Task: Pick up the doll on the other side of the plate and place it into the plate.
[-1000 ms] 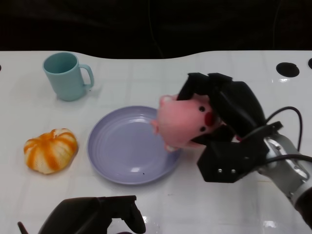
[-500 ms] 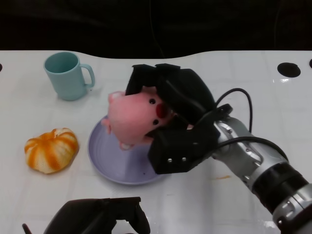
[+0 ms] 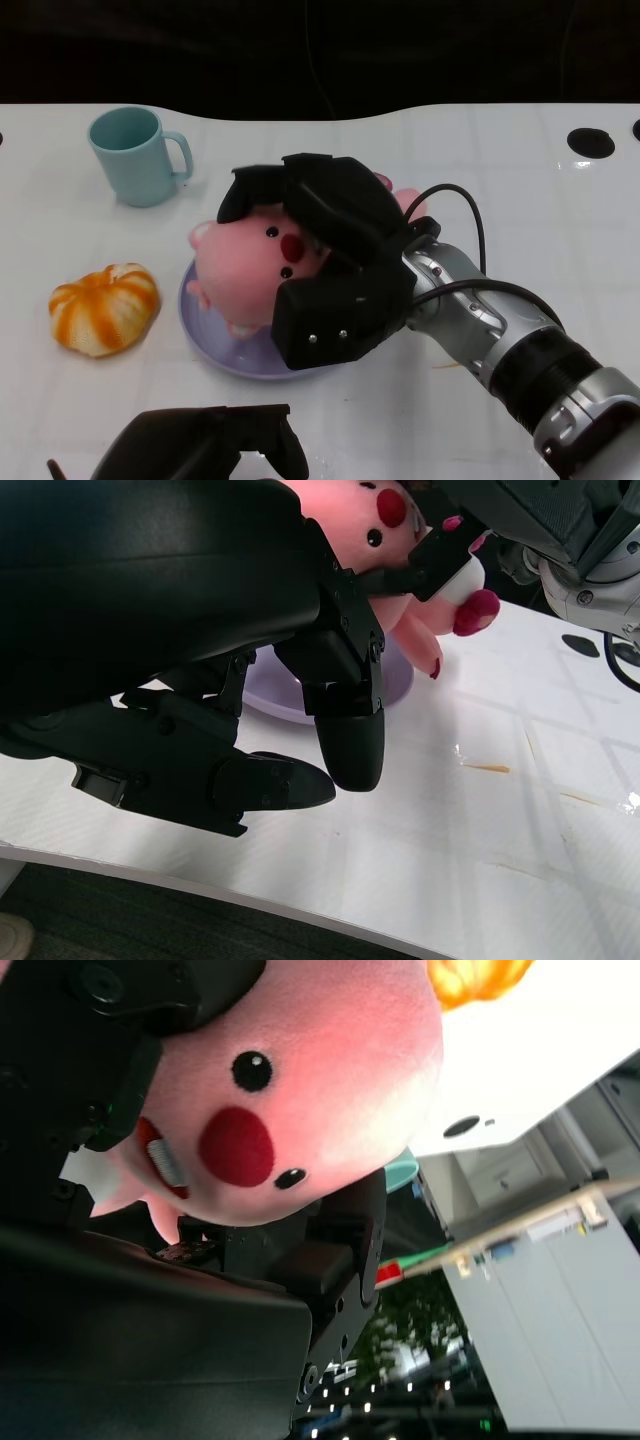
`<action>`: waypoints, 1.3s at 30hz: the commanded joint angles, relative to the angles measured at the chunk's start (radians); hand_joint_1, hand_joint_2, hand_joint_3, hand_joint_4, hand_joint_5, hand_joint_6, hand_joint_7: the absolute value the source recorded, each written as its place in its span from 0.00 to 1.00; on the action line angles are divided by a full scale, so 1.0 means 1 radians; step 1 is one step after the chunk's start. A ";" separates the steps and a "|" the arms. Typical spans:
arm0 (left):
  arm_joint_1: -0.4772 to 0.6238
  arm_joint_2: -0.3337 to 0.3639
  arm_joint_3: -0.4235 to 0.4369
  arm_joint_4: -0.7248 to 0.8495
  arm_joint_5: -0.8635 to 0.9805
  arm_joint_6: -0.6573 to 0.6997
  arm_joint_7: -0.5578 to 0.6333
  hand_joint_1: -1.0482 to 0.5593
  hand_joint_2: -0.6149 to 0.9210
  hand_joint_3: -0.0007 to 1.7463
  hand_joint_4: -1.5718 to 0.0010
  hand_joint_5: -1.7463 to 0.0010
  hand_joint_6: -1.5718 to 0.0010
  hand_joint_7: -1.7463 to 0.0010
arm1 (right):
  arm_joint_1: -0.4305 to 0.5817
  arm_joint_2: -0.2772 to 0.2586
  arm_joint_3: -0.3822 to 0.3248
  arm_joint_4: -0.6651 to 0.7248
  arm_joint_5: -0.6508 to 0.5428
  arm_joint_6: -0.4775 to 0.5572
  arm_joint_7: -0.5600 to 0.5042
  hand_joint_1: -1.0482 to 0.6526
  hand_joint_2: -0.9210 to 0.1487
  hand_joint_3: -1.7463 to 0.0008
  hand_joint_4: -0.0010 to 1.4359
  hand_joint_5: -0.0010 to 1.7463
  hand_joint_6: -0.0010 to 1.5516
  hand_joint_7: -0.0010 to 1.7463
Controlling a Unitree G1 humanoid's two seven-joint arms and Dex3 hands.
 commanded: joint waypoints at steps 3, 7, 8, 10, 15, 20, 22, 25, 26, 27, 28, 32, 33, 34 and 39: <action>-0.002 0.005 0.002 -0.002 0.011 -0.001 0.005 0.48 1.00 0.18 0.58 0.08 0.55 0.43 | -0.036 -0.035 0.025 -0.077 -0.020 0.089 0.153 0.29 0.03 0.91 0.26 0.25 0.34 0.00; 0.000 0.003 0.003 -0.004 0.013 0.004 0.001 0.47 1.00 0.19 0.58 0.10 0.56 0.44 | -0.038 -0.069 0.051 -0.159 -0.041 0.180 0.323 0.21 0.00 0.92 0.15 0.19 0.23 0.00; 0.001 0.004 0.005 -0.004 0.011 0.003 0.001 0.47 1.00 0.19 0.58 0.10 0.55 0.44 | -0.039 -0.081 0.057 -0.184 -0.044 0.201 0.373 0.19 0.00 0.92 0.12 0.18 0.20 0.00; 0.002 0.006 0.007 -0.005 0.009 0.005 -0.002 0.47 1.00 0.19 0.58 0.10 0.55 0.44 | -0.037 -0.101 0.064 -0.229 -0.051 0.228 0.444 0.14 0.00 0.93 0.05 0.16 0.14 0.00; 0.001 0.011 0.013 0.000 -0.001 -0.003 0.000 0.48 1.00 0.18 0.57 0.11 0.55 0.45 | -0.024 -0.140 0.057 -0.310 -0.042 0.241 0.534 0.05 0.00 0.90 0.00 0.13 0.07 0.00; -0.004 0.008 0.014 0.006 -0.004 0.003 -0.001 0.48 1.00 0.18 0.57 0.11 0.55 0.45 | -0.004 -0.182 0.037 -0.414 -0.013 0.244 0.605 0.03 0.00 0.88 0.00 0.09 0.06 0.00; -0.006 0.007 0.014 0.007 -0.006 0.007 -0.004 0.47 1.00 0.19 0.57 0.11 0.55 0.45 | 0.005 -0.198 0.029 -0.451 -0.004 0.244 0.622 0.03 0.00 0.88 0.00 0.08 0.04 0.00; -0.012 0.007 0.014 0.013 -0.010 0.009 -0.007 0.47 1.00 0.19 0.57 0.12 0.54 0.45 | 0.027 -0.220 -0.003 -0.508 0.040 0.234 0.631 0.02 0.00 0.86 0.00 0.07 0.02 0.00; -0.014 0.007 0.014 0.014 -0.010 0.009 -0.008 0.47 1.00 0.19 0.57 0.12 0.54 0.45 | 0.033 -0.225 -0.011 -0.521 0.053 0.230 0.631 0.02 0.00 0.86 0.00 0.07 0.02 0.00; -0.016 0.008 0.013 0.018 -0.010 0.006 -0.007 0.47 1.00 0.19 0.57 0.12 0.54 0.45 | 0.043 -0.233 -0.022 -0.540 0.067 0.225 0.630 0.02 0.00 0.86 0.00 0.07 0.02 0.00; -0.018 0.008 0.012 0.020 -0.009 0.006 -0.006 0.47 1.00 0.19 0.57 0.14 0.54 0.46 | 0.053 -0.244 -0.032 -0.559 0.078 0.218 0.627 0.03 0.00 0.85 0.00 0.07 0.02 0.00; -0.023 0.005 0.010 0.024 -0.006 0.011 -0.005 0.46 1.00 0.18 0.56 0.15 0.53 0.46 | 0.104 -0.289 -0.067 -0.636 0.115 0.195 0.630 0.06 0.00 0.86 0.01 0.08 0.03 0.01; -0.024 0.005 0.009 0.025 -0.005 0.012 -0.006 0.46 1.00 0.18 0.56 0.15 0.53 0.46 | 0.127 -0.307 -0.078 -0.660 0.123 0.186 0.632 0.07 0.00 0.87 0.02 0.09 0.04 0.01; -0.025 0.005 0.009 0.025 -0.005 0.012 -0.006 0.47 1.00 0.18 0.56 0.15 0.53 0.46 | 0.147 -0.324 -0.086 -0.681 0.132 0.179 0.634 0.09 0.00 0.88 0.03 0.11 0.05 0.02; -0.027 0.007 0.008 0.027 -0.004 0.006 0.000 0.47 1.00 0.18 0.56 0.13 0.54 0.47 | 0.244 -0.401 -0.123 -0.746 0.168 0.146 0.644 0.13 0.00 0.90 0.03 0.19 0.09 0.03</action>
